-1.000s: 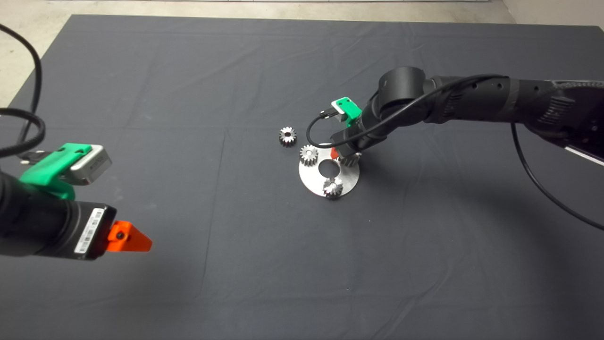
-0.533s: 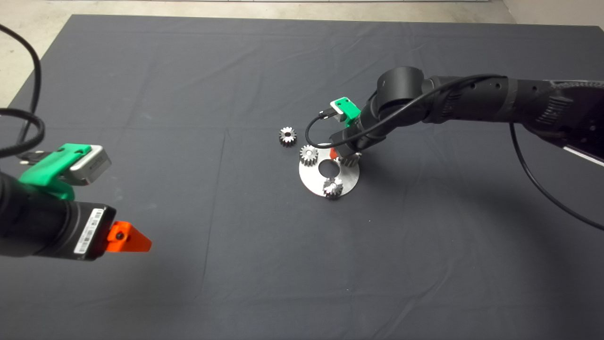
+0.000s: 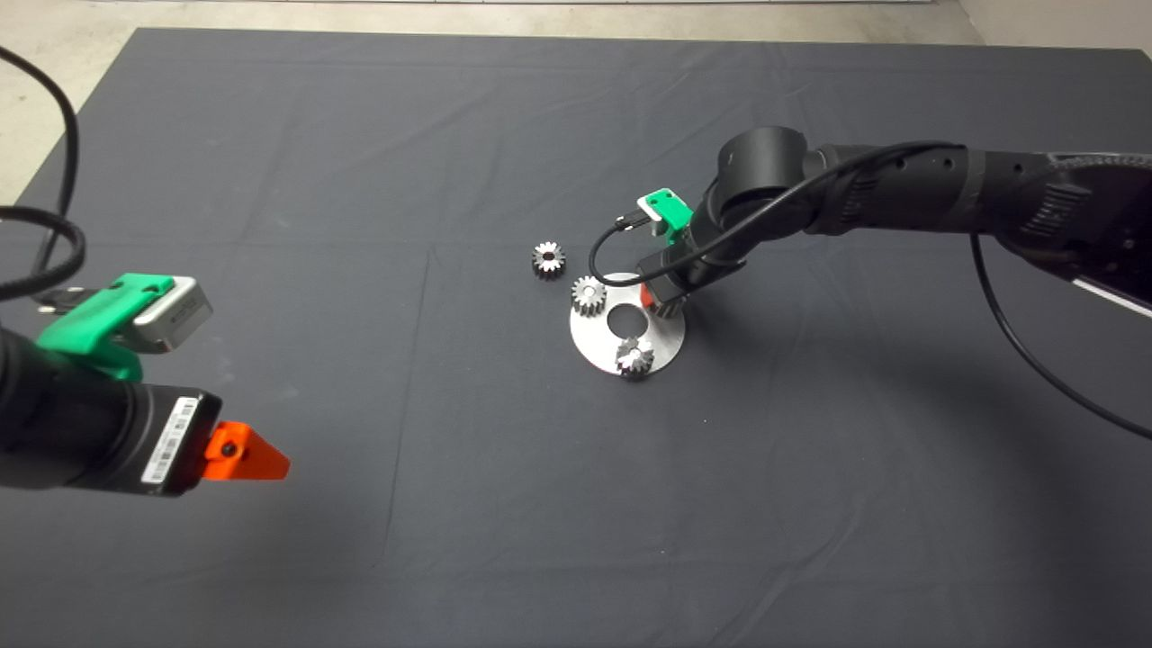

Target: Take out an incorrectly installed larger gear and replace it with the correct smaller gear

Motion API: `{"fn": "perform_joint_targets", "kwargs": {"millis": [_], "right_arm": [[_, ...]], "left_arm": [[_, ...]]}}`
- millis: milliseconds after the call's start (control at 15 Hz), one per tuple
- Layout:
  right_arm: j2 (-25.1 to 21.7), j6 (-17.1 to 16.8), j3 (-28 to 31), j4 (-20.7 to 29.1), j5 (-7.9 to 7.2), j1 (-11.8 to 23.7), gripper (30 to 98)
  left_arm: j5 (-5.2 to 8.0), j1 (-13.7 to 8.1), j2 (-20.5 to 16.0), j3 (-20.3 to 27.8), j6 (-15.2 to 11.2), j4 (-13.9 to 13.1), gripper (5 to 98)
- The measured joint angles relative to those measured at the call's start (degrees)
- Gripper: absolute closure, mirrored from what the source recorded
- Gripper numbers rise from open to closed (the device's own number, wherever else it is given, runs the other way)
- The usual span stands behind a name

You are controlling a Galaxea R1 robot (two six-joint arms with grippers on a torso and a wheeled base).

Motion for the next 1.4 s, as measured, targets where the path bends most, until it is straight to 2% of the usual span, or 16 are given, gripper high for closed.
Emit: {"fn": "perform_joint_targets", "kwargs": {"millis": [333,667,800,867,1400], "right_arm": [[0.1,0.0,-0.1,2.6,-0.29,0.2,63.9],[0.1,0.0,-0.1,2.9,-0.18,0.2,72.5],[0.1,0.0,-0.2,2.9,0.01,0.2,73.7],[0.1,0.1,-0.5,3.1,0.23,0.2,77.4],[0.2,0.0,-1.1,3.9,0.82,0.3,79.4]], "left_arm": [[0.01,0.0,0.0,0.0,0.0,0.0,5.5],[0.01,0.0,0.0,0.0,0.0,0.0,5.5],[0.01,0.0,0.0,0.0,0.0,0.0,5.5],[0.01,0.0,0.0,0.0,0.0,0.0,5.5],[0.01,0.0,-0.1,0.0,0.0,0.0,5.5]]}}
